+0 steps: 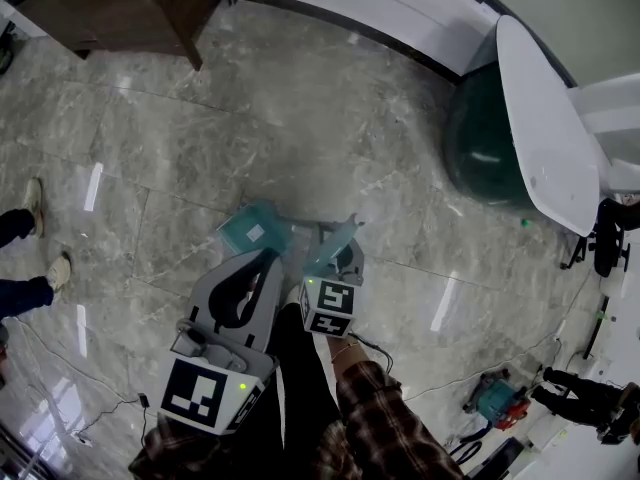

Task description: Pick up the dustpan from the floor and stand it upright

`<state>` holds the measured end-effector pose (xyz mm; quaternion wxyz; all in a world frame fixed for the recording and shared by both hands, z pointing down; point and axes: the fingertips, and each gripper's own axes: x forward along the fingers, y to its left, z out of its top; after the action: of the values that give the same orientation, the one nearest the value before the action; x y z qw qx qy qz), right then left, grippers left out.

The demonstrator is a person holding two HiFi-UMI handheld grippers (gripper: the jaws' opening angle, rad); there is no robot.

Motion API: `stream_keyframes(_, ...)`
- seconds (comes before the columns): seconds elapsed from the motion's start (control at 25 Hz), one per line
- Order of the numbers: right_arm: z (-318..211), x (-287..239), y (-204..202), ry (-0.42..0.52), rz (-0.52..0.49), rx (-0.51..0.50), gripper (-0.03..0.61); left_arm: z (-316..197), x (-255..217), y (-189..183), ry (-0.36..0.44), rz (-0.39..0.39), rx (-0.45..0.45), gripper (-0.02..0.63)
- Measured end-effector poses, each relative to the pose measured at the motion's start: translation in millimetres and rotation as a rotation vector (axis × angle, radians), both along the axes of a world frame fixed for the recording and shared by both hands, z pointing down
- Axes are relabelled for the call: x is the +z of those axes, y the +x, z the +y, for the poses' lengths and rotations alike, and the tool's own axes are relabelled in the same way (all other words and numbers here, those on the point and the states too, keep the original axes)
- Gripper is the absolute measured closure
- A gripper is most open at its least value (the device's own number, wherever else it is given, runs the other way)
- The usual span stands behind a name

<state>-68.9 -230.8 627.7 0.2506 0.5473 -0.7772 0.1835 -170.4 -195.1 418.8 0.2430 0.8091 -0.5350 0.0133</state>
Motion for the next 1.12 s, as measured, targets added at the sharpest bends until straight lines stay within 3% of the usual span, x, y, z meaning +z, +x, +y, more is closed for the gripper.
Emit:
stream_keyframes(0.52,38,1,3,-0.04,-0.007,-0.062,0.48,9,-16,20,0.022,-0.016,0.009,0.592)
stream_keyframes(0.76,76,3,14,-0.127,-0.008,-0.093,0.48,18,-38,26,0.035,-0.029,0.004,0.592)
stream_keyframes(0.92,82,-41,27,-0.103,-0.047,-0.066,0.48,21,-70,29,0.057,-0.039,0.009,0.591)
stream_keyframes(1.12,71,-138,47,0.0,-0.078,-0.045,0.48,30,-121,42,0.091,-0.054,0.038,0.591)
